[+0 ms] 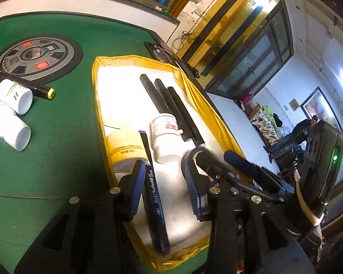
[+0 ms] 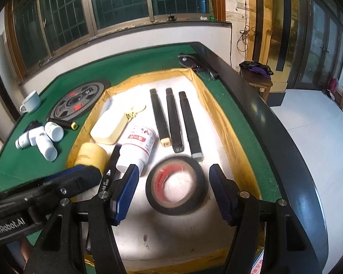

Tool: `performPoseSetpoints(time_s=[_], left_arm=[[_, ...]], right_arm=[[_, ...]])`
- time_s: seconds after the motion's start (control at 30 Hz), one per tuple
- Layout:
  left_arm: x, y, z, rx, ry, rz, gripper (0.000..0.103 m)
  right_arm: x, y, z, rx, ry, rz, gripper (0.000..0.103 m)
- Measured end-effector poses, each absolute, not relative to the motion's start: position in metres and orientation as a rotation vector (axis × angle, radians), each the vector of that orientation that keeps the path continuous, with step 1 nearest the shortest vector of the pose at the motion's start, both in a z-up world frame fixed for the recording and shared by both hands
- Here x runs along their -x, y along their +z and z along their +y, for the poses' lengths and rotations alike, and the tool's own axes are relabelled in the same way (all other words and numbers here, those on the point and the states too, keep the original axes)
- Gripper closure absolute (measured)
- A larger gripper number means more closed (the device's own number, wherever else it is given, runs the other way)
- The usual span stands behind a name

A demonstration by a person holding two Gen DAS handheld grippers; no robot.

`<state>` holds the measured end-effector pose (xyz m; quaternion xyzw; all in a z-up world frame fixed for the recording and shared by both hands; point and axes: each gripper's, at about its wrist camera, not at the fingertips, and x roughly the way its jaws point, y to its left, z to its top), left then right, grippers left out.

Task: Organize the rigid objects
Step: 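Lower into the tray and open both tools to release tape and marker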

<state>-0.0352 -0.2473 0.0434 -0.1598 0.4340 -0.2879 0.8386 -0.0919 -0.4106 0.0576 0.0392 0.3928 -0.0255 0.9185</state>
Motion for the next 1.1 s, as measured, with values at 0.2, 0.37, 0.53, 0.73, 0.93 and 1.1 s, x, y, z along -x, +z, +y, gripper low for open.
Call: performPoseSetpoints(time_s=[0.2, 0.37, 0.53, 0.73, 0.93, 1.1], left_arm=[[0.042, 0.050, -0.243, 0.335, -0.643, 0.910, 0.069], [0.044, 0.054, -0.234, 0.332, -0.644, 0.898, 0.069], [0.048, 0.061, -0.213, 0.342, -0.630, 0.863, 0.069], [0.048, 0.070, -0.180, 0.353, -0.592, 0.808, 0.069], [0.046, 0.071, -0.139, 0.373, -0.523, 0.775, 0.069], [0.043, 0.067, -0.107, 0.377, -0.485, 0.754, 0.069]], right_arm=[[0.096, 0.071, -0.406, -0.074, -0.038, 0.769, 0.044], [0.097, 0.074, -0.401, -0.076, -0.029, 0.766, 0.044], [0.096, 0.075, -0.393, -0.085, -0.013, 0.770, 0.044], [0.095, 0.080, -0.373, -0.070, 0.023, 0.769, 0.044], [0.092, 0.080, -0.345, -0.054, 0.073, 0.780, 0.044], [0.087, 0.080, -0.317, -0.023, 0.109, 0.790, 0.044]])
